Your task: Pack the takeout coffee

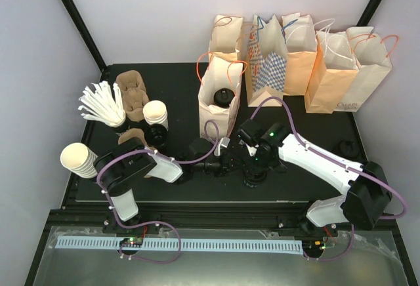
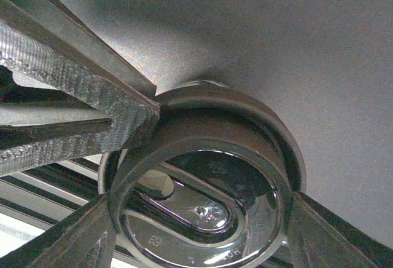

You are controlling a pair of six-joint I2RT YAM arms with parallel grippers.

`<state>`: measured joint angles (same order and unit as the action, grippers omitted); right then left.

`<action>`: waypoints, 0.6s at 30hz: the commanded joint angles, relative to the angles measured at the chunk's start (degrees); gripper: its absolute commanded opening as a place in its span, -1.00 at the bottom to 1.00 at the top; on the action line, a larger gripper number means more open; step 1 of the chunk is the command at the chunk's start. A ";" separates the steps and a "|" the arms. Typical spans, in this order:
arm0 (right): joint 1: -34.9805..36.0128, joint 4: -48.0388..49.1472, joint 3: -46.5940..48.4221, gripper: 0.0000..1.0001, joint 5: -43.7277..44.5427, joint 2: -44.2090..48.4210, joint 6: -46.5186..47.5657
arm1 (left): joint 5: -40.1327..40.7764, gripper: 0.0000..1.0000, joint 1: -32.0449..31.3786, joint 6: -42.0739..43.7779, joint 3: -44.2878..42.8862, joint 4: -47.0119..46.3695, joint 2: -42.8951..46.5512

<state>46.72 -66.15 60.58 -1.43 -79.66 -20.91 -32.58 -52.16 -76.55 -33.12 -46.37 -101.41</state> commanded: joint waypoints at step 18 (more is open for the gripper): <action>1.28 4.91 -2.83 0.32 -5.53 -1.02 -1.78 | -0.64 -0.21 -3.75 4.81 -4.29 26.09 3.10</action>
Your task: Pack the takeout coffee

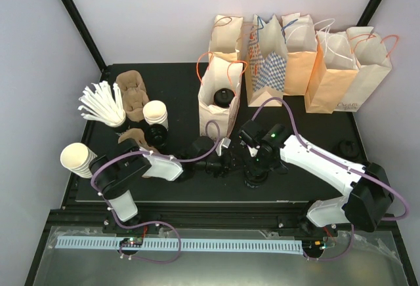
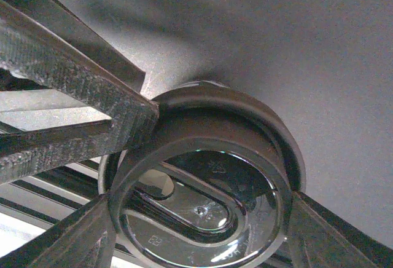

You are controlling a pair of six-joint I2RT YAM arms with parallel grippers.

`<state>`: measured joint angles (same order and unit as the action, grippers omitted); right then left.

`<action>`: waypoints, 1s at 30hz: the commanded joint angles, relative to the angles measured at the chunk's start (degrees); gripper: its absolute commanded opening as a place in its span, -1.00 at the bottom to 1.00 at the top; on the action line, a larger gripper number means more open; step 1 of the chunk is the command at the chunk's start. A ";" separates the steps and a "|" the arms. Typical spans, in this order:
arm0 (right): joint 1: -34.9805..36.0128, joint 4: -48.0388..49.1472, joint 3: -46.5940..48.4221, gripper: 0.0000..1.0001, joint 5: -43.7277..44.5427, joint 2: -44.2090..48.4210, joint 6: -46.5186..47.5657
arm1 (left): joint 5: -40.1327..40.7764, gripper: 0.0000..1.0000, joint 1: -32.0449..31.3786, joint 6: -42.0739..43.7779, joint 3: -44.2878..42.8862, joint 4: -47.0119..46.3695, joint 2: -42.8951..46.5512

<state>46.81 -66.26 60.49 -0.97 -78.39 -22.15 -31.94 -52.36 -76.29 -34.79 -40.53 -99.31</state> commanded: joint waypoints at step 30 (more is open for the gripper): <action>1.37 2.46 12.54 0.28 -26.80 0.25 11.48 | -8.95 0.26 23.93 25.47 -5.23 62.17 43.74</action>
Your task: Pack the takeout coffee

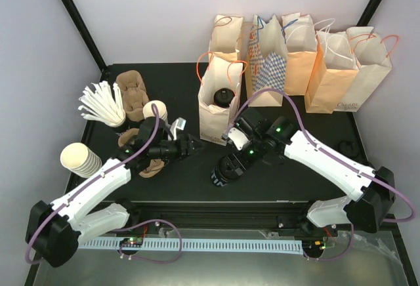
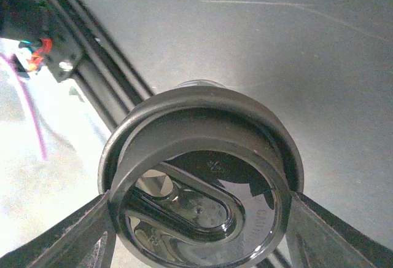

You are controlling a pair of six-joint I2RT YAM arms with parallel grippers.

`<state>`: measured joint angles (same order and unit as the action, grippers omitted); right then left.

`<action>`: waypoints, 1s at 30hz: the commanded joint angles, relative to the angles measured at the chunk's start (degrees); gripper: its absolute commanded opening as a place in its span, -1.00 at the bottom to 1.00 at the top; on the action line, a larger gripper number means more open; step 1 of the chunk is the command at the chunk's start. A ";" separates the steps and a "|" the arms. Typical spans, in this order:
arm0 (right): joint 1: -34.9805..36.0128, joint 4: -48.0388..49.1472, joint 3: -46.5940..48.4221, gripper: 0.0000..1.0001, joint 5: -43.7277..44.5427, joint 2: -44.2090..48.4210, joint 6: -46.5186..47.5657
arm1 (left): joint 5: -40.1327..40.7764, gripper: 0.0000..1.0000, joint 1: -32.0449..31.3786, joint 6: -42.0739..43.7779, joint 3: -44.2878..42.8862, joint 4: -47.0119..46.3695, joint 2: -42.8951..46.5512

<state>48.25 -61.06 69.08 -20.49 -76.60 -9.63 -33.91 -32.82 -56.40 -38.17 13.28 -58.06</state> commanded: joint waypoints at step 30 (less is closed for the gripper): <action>-22.93 23.76 -35.49 0.29 -16.73 29.10 -75.30 | -20.32 0.26 9.26 6.22 1.58 3.70 1.51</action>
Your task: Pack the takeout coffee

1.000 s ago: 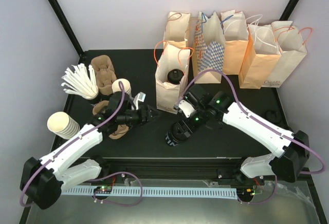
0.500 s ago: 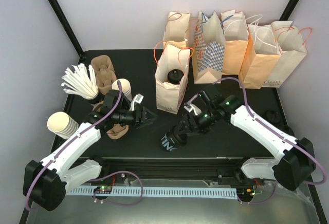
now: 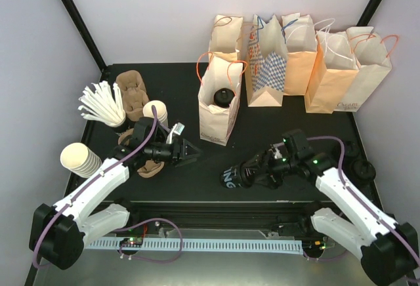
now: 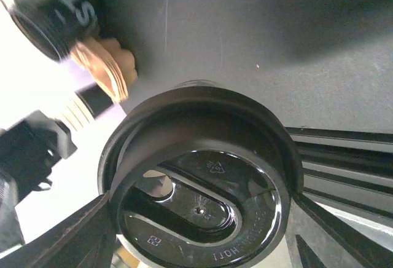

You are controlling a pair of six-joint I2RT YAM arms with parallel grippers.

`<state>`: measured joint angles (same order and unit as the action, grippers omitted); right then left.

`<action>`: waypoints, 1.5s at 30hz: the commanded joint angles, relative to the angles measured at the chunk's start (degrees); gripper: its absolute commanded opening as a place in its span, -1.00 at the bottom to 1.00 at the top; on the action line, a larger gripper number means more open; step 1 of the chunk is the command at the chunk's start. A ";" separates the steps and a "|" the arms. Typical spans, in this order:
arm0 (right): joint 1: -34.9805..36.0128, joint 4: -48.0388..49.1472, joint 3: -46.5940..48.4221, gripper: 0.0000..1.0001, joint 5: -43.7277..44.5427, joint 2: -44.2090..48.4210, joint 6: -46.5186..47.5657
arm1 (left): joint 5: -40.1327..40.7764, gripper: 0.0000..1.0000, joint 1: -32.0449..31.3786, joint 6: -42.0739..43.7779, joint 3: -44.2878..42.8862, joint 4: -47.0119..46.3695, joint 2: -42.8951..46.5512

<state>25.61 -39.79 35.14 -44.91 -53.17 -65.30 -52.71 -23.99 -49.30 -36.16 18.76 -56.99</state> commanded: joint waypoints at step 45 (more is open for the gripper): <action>16.34 -21.11 37.45 0.20 39.02 -33.37 28.21 | 4.60 0.28 -9.77 -7.42 -1.12 -21.29 -12.50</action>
<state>40.01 -66.37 72.97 -3.62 -88.03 -50.28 -49.08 -33.89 -57.69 -34.26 -1.83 -69.14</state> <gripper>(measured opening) 0.718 0.639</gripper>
